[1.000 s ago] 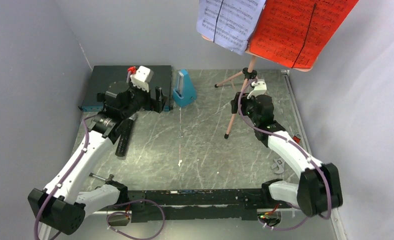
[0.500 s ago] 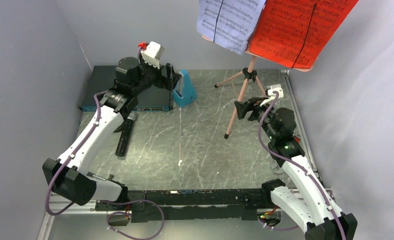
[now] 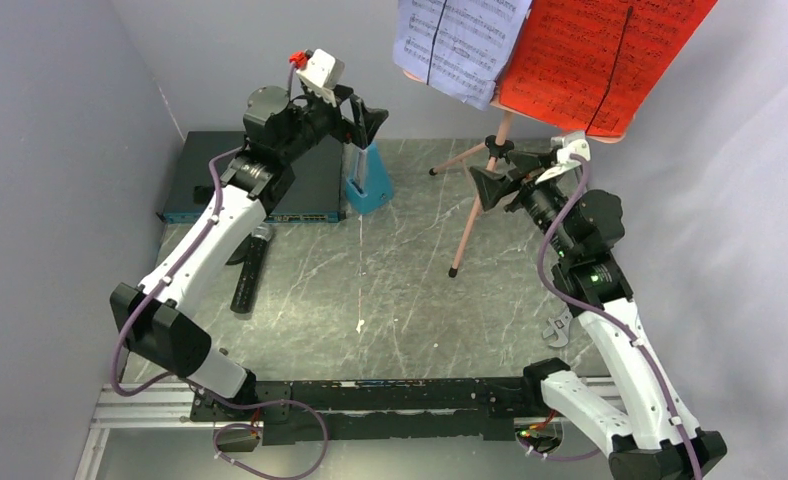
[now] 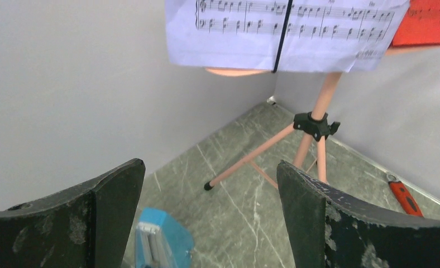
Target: Pack up the instrument practice props
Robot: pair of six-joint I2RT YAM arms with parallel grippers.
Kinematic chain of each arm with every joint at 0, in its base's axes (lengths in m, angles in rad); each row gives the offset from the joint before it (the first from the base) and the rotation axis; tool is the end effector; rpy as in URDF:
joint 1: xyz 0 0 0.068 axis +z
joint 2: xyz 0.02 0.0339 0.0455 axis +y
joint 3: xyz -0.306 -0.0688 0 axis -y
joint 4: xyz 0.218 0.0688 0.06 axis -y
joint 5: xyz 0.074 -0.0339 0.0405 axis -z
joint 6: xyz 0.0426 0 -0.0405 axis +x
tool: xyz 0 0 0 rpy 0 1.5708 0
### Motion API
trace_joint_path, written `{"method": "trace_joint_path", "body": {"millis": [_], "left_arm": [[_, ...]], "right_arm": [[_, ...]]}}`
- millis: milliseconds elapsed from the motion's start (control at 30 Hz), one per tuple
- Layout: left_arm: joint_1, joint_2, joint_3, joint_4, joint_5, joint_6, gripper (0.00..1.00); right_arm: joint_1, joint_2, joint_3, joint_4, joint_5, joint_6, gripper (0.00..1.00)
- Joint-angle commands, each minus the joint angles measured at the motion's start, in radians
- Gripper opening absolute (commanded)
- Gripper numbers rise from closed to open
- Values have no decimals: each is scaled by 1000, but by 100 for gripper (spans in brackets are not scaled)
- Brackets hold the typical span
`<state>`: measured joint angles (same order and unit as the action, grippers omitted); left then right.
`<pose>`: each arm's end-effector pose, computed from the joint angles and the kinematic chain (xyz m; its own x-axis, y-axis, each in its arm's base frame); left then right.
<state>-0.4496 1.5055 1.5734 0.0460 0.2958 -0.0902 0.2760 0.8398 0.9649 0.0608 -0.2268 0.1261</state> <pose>0.2895 -0.1535 0.5065 0.0410 -0.1155 -0.9925 0.6830 0.7282 -0.0565 0.1302 0.0468 0.4494 0.1163 0.1603 -0.9802 -0.4967 0.8640 0.0824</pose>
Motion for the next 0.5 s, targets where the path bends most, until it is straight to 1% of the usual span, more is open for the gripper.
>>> {"method": "trace_joint_path", "body": {"millis": [0, 333, 467], "left_arm": [[-9, 36, 81, 119, 43, -1, 94], [-18, 146, 189, 221, 87, -52, 94], [-26, 195, 238, 267, 123, -64, 94]], "right_arm": [[0, 37, 100, 38, -22, -31, 85], [1, 119, 227, 127, -72, -2, 86], [0, 153, 275, 162, -47, 2, 85]]}}
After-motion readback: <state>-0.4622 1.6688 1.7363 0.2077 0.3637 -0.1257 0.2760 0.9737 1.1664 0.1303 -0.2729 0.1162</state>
